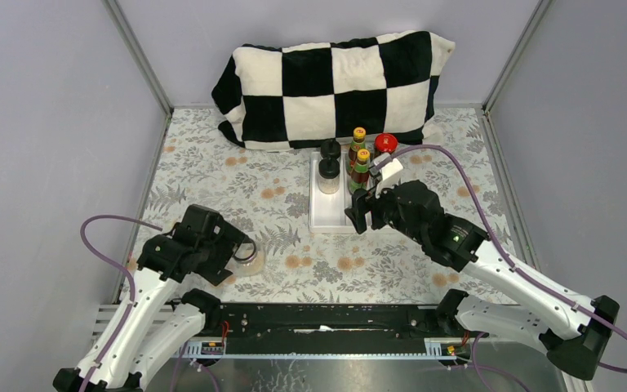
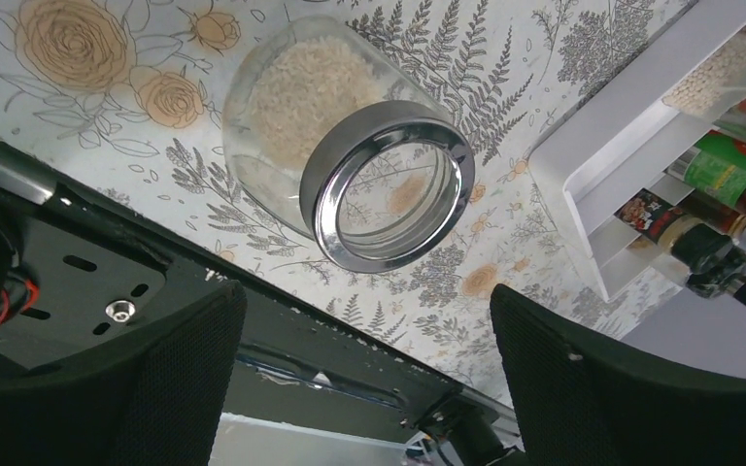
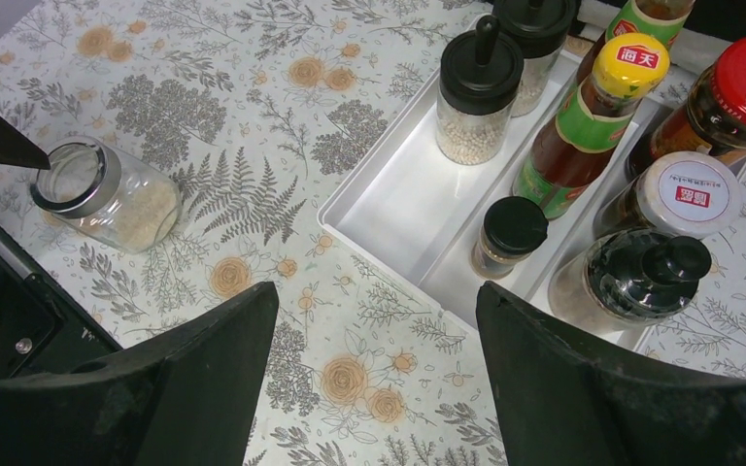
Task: Organize the condiment bottles
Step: Pick up the bottle from the center of the board.
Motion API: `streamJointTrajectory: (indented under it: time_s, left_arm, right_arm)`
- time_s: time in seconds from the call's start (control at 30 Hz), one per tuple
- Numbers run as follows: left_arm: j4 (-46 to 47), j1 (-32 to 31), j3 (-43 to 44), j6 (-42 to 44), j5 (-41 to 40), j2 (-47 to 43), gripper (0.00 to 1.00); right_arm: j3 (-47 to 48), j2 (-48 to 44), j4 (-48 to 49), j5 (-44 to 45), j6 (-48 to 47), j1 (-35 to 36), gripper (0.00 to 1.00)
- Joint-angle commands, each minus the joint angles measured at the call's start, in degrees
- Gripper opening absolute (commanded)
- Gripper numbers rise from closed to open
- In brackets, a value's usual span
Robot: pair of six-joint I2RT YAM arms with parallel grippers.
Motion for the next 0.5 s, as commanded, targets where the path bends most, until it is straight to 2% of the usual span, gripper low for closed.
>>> streamJointTrajectory:
  time_s: [0.0,0.23,0.47]
  left_arm:
    - [-0.86,0.05,-0.01,-5.57,1.57,-0.36,0.99]
    - [0.7,0.05,-2.63,-12.36,2.99,-3.05,0.99]
    - [1.52,0.05,-2.1,-14.0,2.64,-0.8,0.99]
  right_arm:
    - [-0.27,-1.92,2.02,-0.76,0.45,0.62,0.82]
    - [0.5,-2.72,0.72,-0.91,0.66,0.56,0.82]
    - [-0.5,-3.77,0.67,-0.78,0.71,0.54,0.82]
